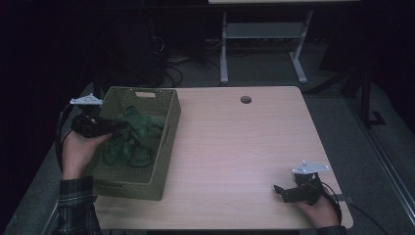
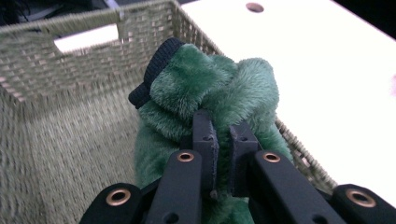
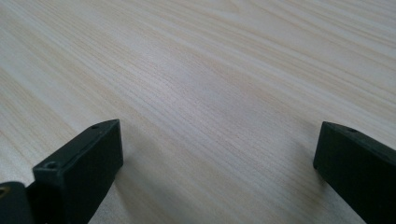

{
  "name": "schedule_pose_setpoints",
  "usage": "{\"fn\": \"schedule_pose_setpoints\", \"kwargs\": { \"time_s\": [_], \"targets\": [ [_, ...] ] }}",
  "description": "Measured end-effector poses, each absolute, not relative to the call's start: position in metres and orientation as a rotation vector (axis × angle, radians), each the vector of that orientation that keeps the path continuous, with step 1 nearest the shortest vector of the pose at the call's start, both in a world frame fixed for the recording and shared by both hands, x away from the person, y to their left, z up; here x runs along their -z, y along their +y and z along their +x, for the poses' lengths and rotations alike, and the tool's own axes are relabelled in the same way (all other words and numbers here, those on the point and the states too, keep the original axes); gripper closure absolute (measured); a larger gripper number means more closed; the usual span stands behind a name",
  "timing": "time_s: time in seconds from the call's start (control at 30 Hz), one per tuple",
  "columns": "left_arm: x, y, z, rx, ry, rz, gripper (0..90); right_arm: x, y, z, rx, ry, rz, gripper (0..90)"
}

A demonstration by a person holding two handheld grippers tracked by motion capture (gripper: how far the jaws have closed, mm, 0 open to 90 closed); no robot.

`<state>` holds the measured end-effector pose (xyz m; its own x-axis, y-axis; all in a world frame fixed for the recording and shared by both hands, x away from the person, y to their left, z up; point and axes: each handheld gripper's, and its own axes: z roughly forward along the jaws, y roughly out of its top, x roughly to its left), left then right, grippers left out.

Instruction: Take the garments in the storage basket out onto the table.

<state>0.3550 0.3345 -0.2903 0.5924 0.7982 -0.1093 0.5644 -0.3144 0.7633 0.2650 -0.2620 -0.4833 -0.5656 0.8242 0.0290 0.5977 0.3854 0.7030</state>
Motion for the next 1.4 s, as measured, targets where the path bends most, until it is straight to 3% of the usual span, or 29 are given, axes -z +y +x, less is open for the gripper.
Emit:
{"fn": "schedule_pose_setpoints", "kwargs": {
  "time_s": [0.67,1.4],
  "targets": [
    [0.225,0.326,0.348,-0.46,0.99,1.958,84.7,0.483,-0.262,0.265,-0.976,2.323,1.243,0.9],
    [0.212,0.263,0.353,-0.352,0.822,1.927,84.7,0.483,-0.262,0.265,-0.972,2.314,1.254,0.8]
  ]
}}
